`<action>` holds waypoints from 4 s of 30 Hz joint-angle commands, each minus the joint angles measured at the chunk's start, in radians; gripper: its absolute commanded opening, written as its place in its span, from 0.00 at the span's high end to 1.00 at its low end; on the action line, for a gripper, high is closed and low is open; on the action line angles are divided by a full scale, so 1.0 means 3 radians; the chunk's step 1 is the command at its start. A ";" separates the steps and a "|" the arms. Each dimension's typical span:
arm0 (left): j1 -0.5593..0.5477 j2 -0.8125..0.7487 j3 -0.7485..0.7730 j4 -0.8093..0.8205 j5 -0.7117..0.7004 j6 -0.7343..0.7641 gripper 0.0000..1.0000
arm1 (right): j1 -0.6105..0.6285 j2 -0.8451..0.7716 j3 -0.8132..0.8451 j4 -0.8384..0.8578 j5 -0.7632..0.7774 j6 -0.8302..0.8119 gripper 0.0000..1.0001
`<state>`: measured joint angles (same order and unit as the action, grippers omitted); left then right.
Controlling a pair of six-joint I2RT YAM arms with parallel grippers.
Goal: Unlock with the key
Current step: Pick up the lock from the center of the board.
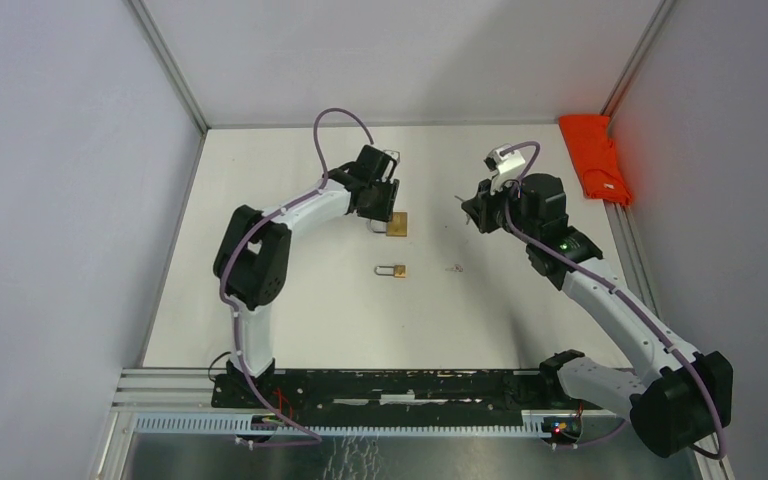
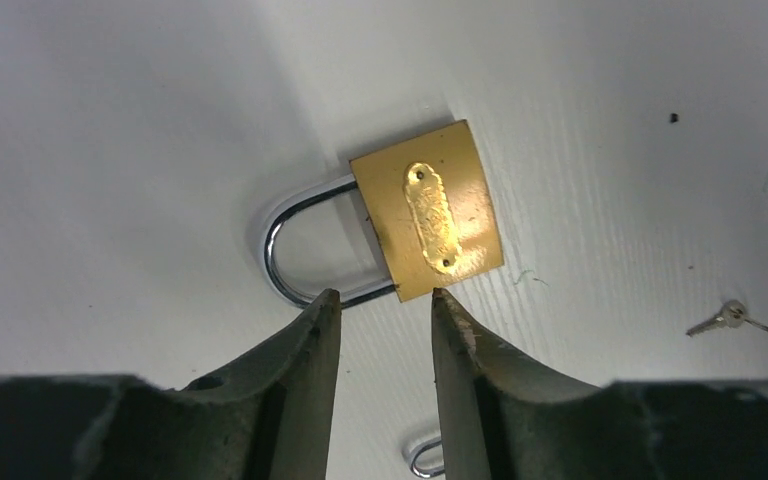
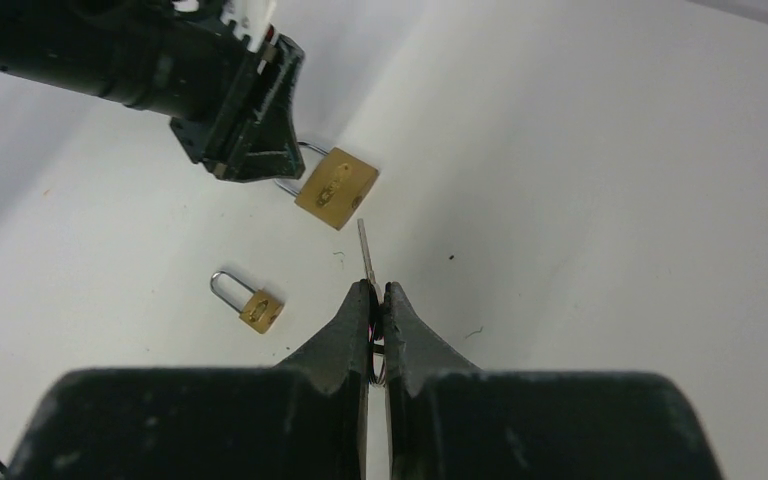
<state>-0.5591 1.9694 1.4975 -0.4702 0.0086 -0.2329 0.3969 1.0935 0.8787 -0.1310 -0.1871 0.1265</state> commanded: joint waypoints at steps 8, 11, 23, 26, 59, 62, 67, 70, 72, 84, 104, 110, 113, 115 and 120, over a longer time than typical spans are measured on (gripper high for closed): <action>0.0032 0.0248 0.0306 0.0018 0.0232 -0.0177 0.46 | -0.0014 0.0011 -0.0040 0.0288 -0.0201 0.0018 1.00; 0.0027 0.0307 0.0305 0.0075 0.0343 -0.0362 0.45 | -0.0016 0.0009 -0.0045 0.0301 -0.0209 -0.0015 1.00; -0.0067 0.0468 0.0291 0.0042 0.0215 -0.0436 0.41 | -0.0018 -0.0054 -0.0131 0.0380 -0.0231 -0.0053 1.00; -0.0117 0.0496 0.0306 0.0044 0.0156 -0.0442 0.40 | -0.0021 -0.0070 -0.0152 0.0401 -0.0251 -0.0054 1.00; -0.0241 0.0736 0.0348 -0.0316 -0.0568 -0.0649 0.36 | -0.0020 -0.0111 -0.0268 0.0549 -0.0375 0.0018 1.00; -0.0244 0.0742 0.0319 -0.0323 -0.0602 -0.0649 0.34 | -0.0020 -0.0109 -0.0282 0.0554 -0.0384 0.0018 1.00; -0.0244 0.0696 0.0291 -0.0347 -0.0655 -0.0645 0.32 | -0.0020 -0.0116 -0.0298 0.0557 -0.0377 0.0019 1.00; -0.0247 0.0700 0.0277 -0.0354 -0.0655 -0.0627 0.39 | -0.0022 -0.0117 -0.0305 0.0569 -0.0381 0.0026 1.00; -0.0246 0.0718 0.0242 -0.0353 -0.0617 -0.0636 0.51 | -0.0023 -0.0113 -0.0301 0.0570 -0.0383 0.0032 1.00; -0.0241 0.0411 0.0072 -0.0217 -0.0618 -0.0330 0.98 | -0.0020 -0.0042 -0.0378 0.0588 -0.0457 0.0085 1.00; -0.0211 -0.0693 -0.0646 0.0757 0.0766 0.0956 0.98 | -0.0040 0.0218 -0.0757 0.0824 -0.1123 0.0526 1.00; -0.0208 -0.0546 -0.0478 0.0814 0.0959 0.1005 0.98 | -0.0040 0.0560 -0.0783 0.1229 -0.1385 0.0805 1.00; -0.0207 -0.0474 -0.0452 0.0866 0.1018 0.1003 0.98 | -0.0044 0.0728 -0.0701 0.1297 -0.1422 0.0849 1.00; -0.0210 -0.0444 -0.0460 0.0912 0.1044 0.0978 0.98 | -0.0043 0.0827 -0.0690 0.1404 -0.1432 0.0939 1.00; -0.0208 -0.0480 -0.0492 0.1012 0.1080 0.0905 0.98 | -0.0040 0.1023 -0.0735 0.1703 -0.1439 0.1135 1.00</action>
<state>-0.6239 1.8507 1.3029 -0.2909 0.2794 0.0235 0.3897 1.3724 0.6373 0.2466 -0.5945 0.4046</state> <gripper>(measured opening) 0.582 0.085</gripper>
